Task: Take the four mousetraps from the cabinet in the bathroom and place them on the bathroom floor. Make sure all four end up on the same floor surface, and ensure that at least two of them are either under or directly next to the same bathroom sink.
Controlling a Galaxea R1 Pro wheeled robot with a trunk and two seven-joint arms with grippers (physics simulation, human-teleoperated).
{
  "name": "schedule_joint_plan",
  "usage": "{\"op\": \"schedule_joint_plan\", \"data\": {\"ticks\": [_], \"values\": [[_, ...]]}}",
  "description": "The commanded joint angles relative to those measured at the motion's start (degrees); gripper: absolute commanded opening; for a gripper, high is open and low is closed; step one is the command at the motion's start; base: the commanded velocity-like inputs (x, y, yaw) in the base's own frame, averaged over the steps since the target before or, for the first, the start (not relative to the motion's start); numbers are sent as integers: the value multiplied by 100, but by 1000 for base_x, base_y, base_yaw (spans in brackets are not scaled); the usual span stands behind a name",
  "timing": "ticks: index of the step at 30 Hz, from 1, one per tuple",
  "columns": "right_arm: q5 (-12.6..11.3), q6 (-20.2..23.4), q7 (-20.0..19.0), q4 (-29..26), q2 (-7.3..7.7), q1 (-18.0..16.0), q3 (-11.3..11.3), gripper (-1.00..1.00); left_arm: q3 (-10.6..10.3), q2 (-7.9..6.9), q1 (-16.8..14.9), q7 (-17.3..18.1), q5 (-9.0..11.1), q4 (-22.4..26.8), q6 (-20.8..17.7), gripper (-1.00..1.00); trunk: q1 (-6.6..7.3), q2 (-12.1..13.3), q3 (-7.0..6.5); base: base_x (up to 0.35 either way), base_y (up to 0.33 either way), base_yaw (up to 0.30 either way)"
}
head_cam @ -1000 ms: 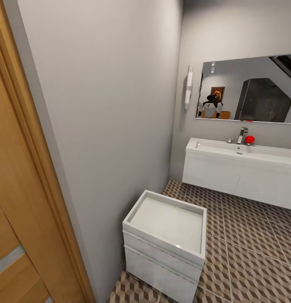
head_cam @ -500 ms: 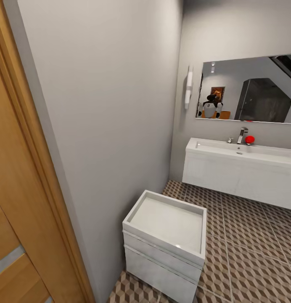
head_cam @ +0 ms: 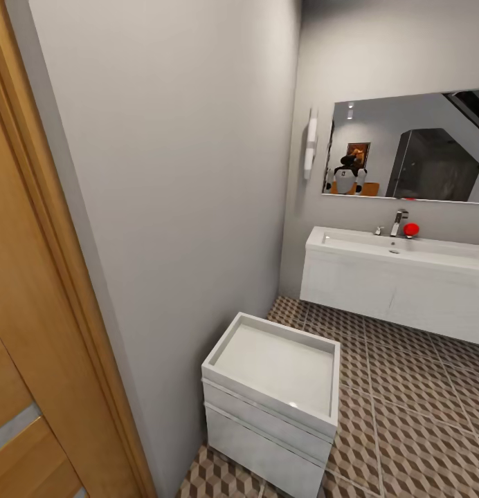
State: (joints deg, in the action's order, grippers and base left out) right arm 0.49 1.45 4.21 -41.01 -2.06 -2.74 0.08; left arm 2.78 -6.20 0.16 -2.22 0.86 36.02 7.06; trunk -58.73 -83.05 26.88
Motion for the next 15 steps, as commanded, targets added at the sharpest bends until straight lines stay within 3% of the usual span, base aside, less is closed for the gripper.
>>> {"op": "schedule_joint_plan", "data": {"ticks": [1,9,15], "values": [[3,27,25,-34,0,-13,4,100,55,-21,2,-13,41,-30,130,100,0,-3,5,0,0,0],[-4,-343,22,-65,0,-31,30,100,147,-4,2,-7,90,-166,507,100,0,-3,5,0,0,0],[-5,-582,19,5,3,-34,35,100,158,20,3,-7,97,-189,563,100,0,-3,5,0,0,0]]}}
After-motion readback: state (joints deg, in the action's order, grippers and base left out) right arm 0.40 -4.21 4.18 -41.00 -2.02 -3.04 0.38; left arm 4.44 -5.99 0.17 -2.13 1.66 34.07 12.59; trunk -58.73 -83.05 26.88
